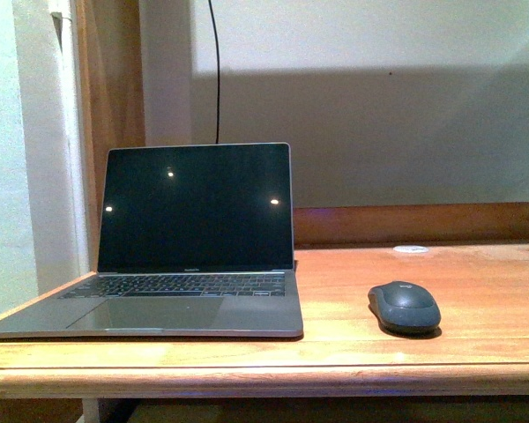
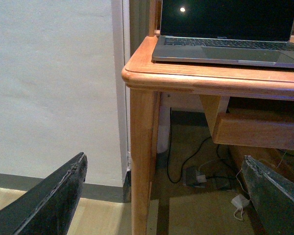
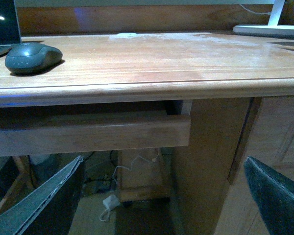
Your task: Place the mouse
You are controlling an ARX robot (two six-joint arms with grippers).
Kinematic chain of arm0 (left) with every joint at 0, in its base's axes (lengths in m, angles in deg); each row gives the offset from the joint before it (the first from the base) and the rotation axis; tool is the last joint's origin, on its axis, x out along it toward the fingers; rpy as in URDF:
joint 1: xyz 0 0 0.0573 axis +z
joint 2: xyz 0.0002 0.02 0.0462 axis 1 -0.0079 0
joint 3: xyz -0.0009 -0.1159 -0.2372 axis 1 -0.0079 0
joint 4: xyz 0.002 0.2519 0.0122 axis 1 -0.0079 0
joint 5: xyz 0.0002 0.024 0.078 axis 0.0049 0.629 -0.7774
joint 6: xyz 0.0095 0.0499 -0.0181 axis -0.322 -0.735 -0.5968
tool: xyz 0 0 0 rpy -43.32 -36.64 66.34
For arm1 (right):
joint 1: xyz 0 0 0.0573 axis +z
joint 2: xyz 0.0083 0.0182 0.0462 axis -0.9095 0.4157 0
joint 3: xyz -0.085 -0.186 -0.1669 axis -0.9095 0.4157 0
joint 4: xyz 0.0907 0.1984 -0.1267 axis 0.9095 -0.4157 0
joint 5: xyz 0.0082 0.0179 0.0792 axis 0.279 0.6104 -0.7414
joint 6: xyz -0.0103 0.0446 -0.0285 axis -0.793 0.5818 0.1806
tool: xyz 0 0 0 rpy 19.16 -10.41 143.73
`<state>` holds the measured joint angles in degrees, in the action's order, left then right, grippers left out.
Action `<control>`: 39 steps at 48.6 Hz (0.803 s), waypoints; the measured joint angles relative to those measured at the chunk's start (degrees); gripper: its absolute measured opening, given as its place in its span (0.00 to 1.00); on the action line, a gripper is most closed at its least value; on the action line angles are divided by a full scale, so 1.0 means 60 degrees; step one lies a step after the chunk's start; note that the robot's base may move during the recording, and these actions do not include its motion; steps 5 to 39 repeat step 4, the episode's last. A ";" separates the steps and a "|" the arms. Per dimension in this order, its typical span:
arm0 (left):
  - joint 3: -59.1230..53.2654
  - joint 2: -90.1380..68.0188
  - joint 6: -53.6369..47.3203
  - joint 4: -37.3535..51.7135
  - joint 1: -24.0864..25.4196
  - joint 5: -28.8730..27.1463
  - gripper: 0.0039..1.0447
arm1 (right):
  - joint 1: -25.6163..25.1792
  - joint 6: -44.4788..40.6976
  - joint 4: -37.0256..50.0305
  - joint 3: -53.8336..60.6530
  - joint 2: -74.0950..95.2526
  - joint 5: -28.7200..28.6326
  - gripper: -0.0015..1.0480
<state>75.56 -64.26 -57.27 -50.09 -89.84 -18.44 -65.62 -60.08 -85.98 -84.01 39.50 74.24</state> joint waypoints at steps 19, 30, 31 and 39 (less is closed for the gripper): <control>0.0000 0.0000 0.0000 0.0000 0.0000 0.0000 0.93 | 0.0000 0.0000 0.0000 0.0000 0.0000 0.0000 0.93; 0.0000 0.0000 0.0000 0.0000 0.0000 0.0000 0.93 | 0.0000 0.0000 0.0000 0.0000 0.0000 0.0000 0.93; 0.0000 0.0000 0.0000 0.0000 0.0000 0.0000 0.93 | 0.0000 0.0000 0.0000 0.0000 0.0000 0.0000 0.93; 0.0000 0.0000 0.0000 0.0000 0.0000 0.0000 0.93 | 0.0000 0.0000 0.0000 0.0000 0.0000 0.0000 0.93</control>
